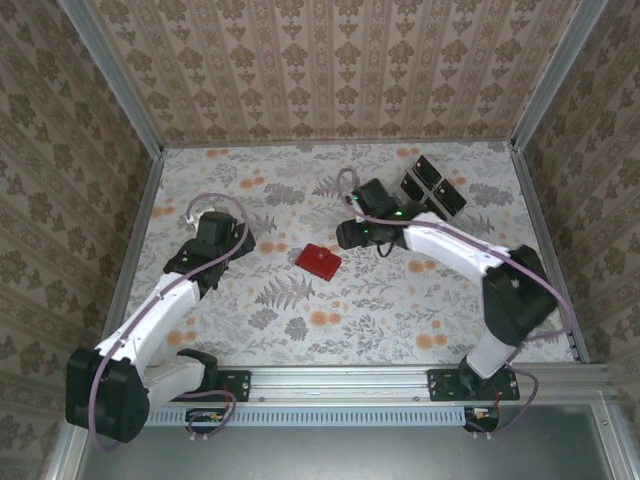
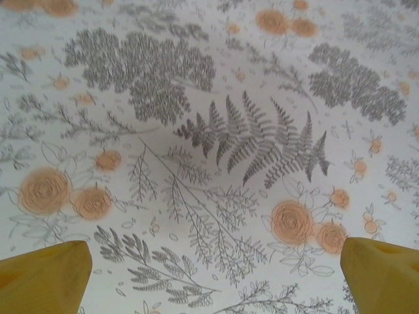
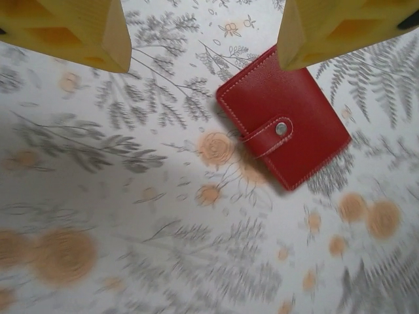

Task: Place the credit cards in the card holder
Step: Rotate the card holder at the center of the table.

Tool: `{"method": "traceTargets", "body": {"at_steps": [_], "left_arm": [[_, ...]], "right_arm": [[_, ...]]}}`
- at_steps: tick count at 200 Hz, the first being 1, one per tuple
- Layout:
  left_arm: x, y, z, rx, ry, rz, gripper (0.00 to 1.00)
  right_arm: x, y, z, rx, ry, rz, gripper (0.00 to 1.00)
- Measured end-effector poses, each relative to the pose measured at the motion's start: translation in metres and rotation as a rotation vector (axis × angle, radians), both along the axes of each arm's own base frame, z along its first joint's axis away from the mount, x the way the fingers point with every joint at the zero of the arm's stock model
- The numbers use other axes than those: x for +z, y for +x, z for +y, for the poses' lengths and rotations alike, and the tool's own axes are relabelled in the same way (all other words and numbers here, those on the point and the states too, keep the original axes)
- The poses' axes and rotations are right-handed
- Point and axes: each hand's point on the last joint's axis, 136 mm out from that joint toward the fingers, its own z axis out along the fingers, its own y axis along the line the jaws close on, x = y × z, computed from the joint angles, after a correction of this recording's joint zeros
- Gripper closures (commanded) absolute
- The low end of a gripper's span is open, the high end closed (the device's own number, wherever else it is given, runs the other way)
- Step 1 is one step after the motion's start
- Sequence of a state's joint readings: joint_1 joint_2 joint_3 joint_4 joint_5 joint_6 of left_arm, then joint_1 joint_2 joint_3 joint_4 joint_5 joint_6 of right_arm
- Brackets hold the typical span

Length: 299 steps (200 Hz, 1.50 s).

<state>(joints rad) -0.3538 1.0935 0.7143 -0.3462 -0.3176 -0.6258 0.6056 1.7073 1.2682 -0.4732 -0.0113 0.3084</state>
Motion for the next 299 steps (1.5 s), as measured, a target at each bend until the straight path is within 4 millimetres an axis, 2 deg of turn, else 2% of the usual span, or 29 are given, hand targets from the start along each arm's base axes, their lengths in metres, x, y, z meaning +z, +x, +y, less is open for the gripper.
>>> {"method": "traceTargets", "body": {"at_steps": [25,46,63,91,112,130,176,194,220,265,299], "left_arm": [[-0.019,0.001,0.004,0.026,-0.032,0.088,0.00],[-0.026,0.005,0.007,0.048,-0.065,0.133,0.00],[-0.028,0.009,0.005,0.045,-0.088,0.144,0.00],[-0.034,0.010,-0.003,0.023,-0.118,0.170,0.00],[-0.041,0.009,-0.008,0.013,-0.132,0.197,0.00],[-0.043,0.009,-0.014,0.000,-0.141,0.207,0.00],[-0.041,0.009,-0.021,-0.013,-0.166,0.209,0.00],[-0.042,0.008,-0.022,-0.012,-0.172,0.212,0.00],[-0.042,0.008,-0.023,-0.014,-0.179,0.214,0.00],[-0.042,0.007,-0.025,-0.010,-0.194,0.218,0.00],[-0.042,0.007,-0.025,-0.007,-0.200,0.218,0.00]], "right_arm": [[-0.024,0.004,0.032,0.083,-0.080,0.031,0.40],[-0.033,0.009,0.044,0.115,-0.126,0.029,0.40],[-0.035,0.014,0.035,0.101,-0.160,0.027,0.38],[-0.035,0.031,0.006,0.041,-0.180,0.038,0.37],[-0.036,0.039,-0.008,0.019,-0.187,0.043,0.37],[-0.037,0.033,-0.002,0.047,-0.190,0.048,0.40],[-0.037,0.006,0.036,0.177,-0.209,0.038,0.45],[-0.037,0.004,0.047,0.207,-0.214,0.026,0.46],[-0.037,0.007,0.055,0.234,-0.239,0.003,0.47],[-0.050,0.007,0.065,0.285,-0.296,-0.006,0.51],[-0.053,0.005,0.069,0.310,-0.323,-0.009,0.49]]}}
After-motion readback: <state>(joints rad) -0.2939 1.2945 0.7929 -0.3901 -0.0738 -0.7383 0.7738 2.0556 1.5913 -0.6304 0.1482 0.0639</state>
